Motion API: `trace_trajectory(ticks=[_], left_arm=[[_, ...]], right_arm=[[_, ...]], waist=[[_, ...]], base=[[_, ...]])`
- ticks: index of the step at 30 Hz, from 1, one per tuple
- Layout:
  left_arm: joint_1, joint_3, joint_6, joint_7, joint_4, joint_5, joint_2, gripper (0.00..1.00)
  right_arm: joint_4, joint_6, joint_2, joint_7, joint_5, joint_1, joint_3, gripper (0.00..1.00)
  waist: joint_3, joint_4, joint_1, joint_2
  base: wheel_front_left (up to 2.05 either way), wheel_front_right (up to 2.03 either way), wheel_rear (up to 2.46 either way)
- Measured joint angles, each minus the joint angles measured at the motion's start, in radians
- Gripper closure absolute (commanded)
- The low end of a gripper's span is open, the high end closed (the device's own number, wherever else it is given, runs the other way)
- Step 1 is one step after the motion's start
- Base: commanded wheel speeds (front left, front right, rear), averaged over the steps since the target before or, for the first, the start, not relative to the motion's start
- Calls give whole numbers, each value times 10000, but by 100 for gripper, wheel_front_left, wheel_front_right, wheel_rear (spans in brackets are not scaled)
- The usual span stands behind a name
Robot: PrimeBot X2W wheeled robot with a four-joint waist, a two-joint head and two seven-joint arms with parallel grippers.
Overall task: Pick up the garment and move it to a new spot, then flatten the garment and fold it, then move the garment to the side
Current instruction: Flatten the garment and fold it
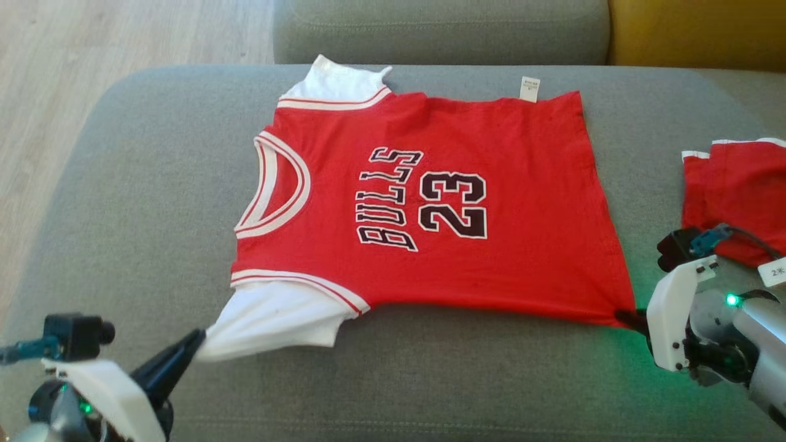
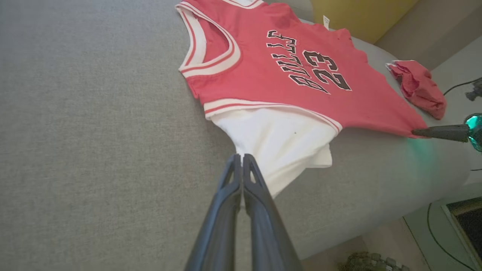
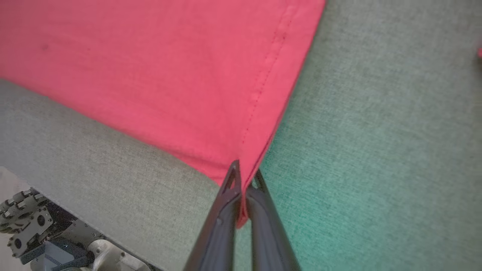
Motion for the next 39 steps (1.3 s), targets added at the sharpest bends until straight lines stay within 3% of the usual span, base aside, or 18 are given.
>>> trace_trajectory(ticks=[8,14,28,39], left_arm=[[817,-65,6,692,-1312,-1028,997,100],[376,-19,268,671,-1528,-13,1264,100],[-2091,27,353,441,-1444,830,840,100],[-4306,-320,257,646,203,1432,63,100]], right_arm=[[-589,0,-341,895,533,152,82,100],[-439,0,-357,765,303,-119,-295,100],[113,0,100,228,-500,-1620,-957,100],[439,0,803,61,-1110,-2768,-1080,100]], waist=[[46,-57,0,0],[276,-132,0,0],[1215,-342,0,0],[1847,-613,1,0]], base=[[0,0,0],[0,0,0],[0,0,0],[0,0,0]])
